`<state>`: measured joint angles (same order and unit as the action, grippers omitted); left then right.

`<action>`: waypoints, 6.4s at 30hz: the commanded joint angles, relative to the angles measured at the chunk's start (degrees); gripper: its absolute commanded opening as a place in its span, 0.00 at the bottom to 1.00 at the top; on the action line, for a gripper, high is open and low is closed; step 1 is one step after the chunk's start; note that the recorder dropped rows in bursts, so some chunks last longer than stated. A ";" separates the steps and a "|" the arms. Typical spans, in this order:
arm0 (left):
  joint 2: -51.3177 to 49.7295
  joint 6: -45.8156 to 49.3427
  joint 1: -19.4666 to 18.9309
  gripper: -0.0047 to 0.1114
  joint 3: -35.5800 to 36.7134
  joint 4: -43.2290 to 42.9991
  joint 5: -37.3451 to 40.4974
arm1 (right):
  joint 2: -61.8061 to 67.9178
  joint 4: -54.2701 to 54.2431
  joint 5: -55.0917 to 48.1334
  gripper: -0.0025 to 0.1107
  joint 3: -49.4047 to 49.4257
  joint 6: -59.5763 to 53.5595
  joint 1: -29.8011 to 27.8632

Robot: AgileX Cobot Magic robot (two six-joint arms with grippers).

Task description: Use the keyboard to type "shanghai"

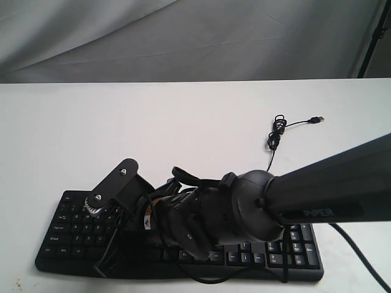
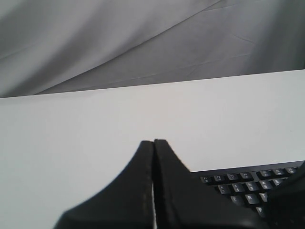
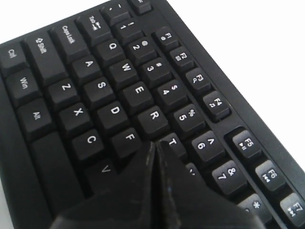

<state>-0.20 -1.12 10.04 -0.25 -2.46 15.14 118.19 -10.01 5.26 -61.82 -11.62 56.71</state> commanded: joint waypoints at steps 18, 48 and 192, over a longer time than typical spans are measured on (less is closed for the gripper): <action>0.20 -0.16 0.20 0.04 0.25 -0.04 -0.16 | -5.23 0.65 -2.99 0.02 3.69 -0.37 -1.42; 0.20 -0.16 0.20 0.04 0.25 -0.04 -0.16 | -1.76 -0.21 0.46 0.02 3.70 -0.15 -1.32; 0.20 -0.16 0.20 0.04 0.25 -0.04 -0.16 | -5.18 1.69 -3.77 0.02 5.85 1.54 -5.98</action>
<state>-0.20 -1.12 10.04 -0.25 -2.46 15.14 112.43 -7.85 1.28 -56.47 -10.18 51.00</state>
